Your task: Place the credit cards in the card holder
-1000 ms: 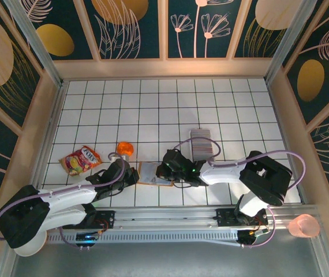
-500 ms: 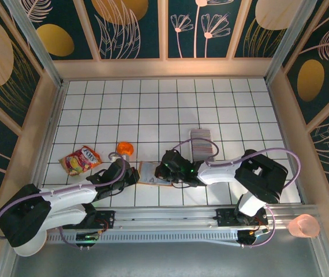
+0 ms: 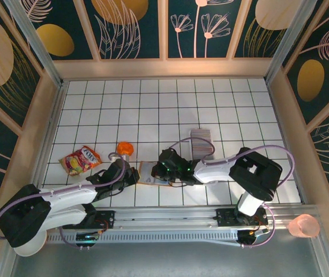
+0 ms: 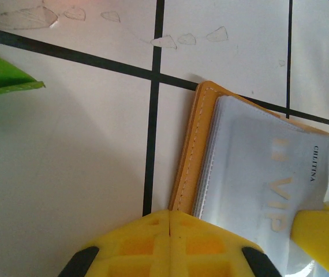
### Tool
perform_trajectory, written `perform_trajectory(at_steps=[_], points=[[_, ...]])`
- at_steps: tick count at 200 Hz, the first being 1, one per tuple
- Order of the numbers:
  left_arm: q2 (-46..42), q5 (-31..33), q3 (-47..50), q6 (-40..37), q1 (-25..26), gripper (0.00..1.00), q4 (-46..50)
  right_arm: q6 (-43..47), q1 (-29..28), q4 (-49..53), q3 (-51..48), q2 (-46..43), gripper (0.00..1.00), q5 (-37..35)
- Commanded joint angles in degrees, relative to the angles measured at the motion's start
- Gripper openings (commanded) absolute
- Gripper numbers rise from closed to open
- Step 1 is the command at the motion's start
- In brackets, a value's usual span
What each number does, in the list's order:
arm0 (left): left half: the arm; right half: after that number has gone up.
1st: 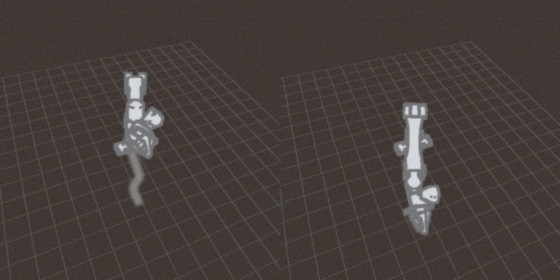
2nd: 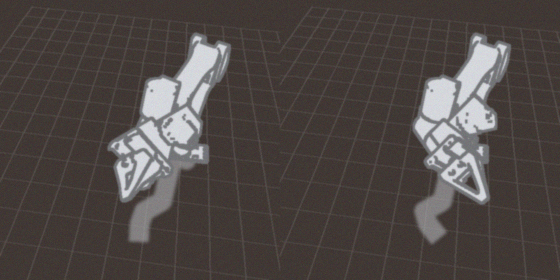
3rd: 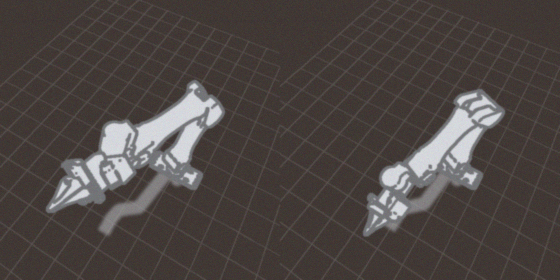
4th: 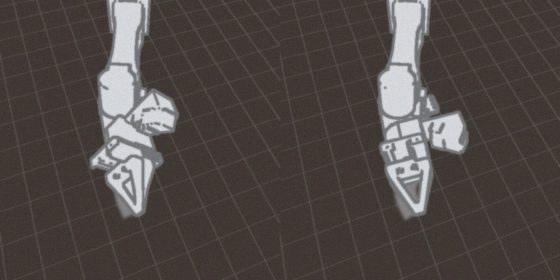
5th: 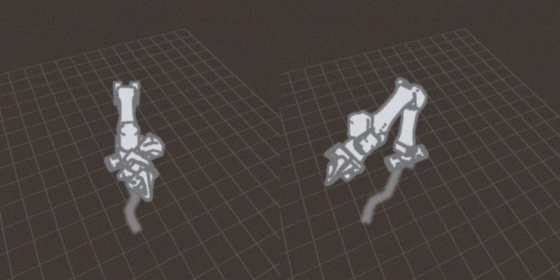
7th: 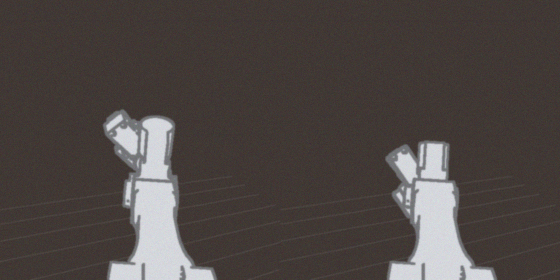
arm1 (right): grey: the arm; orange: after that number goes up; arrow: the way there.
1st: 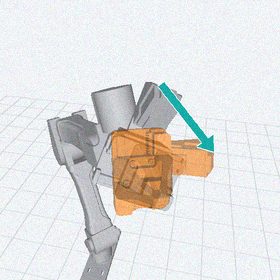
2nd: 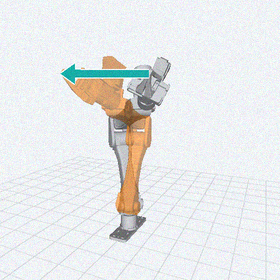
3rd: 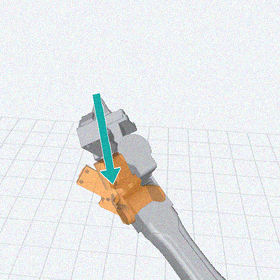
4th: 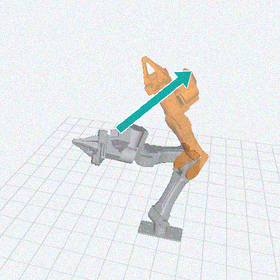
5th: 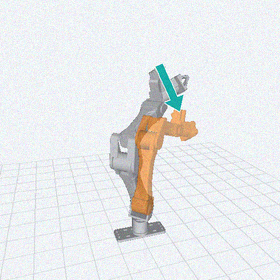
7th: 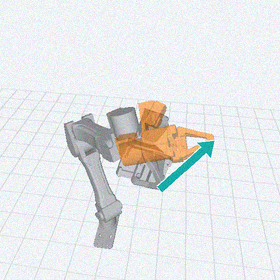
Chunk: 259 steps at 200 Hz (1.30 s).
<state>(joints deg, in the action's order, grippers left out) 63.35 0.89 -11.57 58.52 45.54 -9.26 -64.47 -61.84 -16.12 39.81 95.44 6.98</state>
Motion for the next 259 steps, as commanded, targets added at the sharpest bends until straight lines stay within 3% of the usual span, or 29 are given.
perform_trajectory(at_steps=[1, 48, 93, 106, 155, 259], points=[[0.39, -2.84, 1.30, 0.01, 0.44, 0.00, 1.87, 0.43, -0.70, 3.45, 0.83, 1.39, 0.07, -0.20], [-0.15, -2.32, 1.54, 0.29, 0.43, 0.00, 2.05, 4.61, -0.56, 13.65, 3.55, -1.26, 0.27, -4.71], [-0.62, -2.24, 1.64, 0.41, 0.43, 0.00, 2.32, 7.14, -0.47, 20.27, 4.65, -3.98, 0.31, -7.68], [-0.78, -2.25, 1.64, 0.46, 0.41, 0.00, 2.31, 7.39, -0.47, 20.87, 4.75, -4.16, 0.30, -7.68], [-1.26, -2.52, 1.91, 0.56, 0.43, 0.00, 2.40, 7.33, -1.03, 19.13, 5.90, -2.15, 0.09, -8.21], [-2.01, -2.74, 2.41, 1.03, 0.44, 0.00, 2.14, 8.43, -2.06, 19.21, 9.65, 3.22, 0.00, -5.63]])
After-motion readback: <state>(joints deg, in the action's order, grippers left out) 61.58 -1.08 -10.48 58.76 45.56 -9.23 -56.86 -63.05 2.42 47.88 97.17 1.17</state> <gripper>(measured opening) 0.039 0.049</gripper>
